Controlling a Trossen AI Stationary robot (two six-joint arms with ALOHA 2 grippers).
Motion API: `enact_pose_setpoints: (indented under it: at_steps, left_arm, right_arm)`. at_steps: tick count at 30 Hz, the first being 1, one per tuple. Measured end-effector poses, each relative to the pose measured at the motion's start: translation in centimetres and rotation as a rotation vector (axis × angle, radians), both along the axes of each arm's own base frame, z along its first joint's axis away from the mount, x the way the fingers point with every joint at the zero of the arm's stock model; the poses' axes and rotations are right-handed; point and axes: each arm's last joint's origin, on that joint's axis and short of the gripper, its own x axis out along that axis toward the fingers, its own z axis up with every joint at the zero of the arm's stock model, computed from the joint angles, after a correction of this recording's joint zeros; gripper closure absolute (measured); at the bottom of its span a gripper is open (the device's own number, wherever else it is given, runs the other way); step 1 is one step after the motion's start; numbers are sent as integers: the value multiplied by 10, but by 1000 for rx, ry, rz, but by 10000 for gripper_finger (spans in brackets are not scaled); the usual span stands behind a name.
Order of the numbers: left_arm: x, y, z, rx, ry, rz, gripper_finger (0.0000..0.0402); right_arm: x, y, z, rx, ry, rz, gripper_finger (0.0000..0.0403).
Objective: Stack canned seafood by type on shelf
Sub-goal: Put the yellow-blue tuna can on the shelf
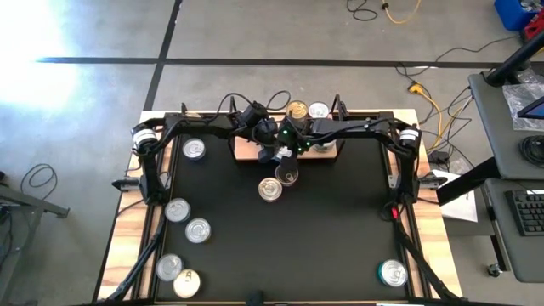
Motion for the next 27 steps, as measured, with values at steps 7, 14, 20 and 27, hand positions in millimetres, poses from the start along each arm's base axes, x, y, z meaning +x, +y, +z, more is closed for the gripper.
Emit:
enact_pose_setpoints:
  at_steps: [7,14,20,27]
  left_arm:
    - [0,0,0,5,0,-2,401]
    - [-1,2,0,34,22,34,401]
    - [-1,2,1,19,17,50,401]
    - [10,9,23,29,-6,66,402]
  right_arm:
    - [-2,1,-6,-72,34,62,14]
    - [-4,-2,-7,-141,72,19,4]
    - [-3,-2,-6,-165,72,64,3]
    - [-2,-3,-6,-190,76,72,3]
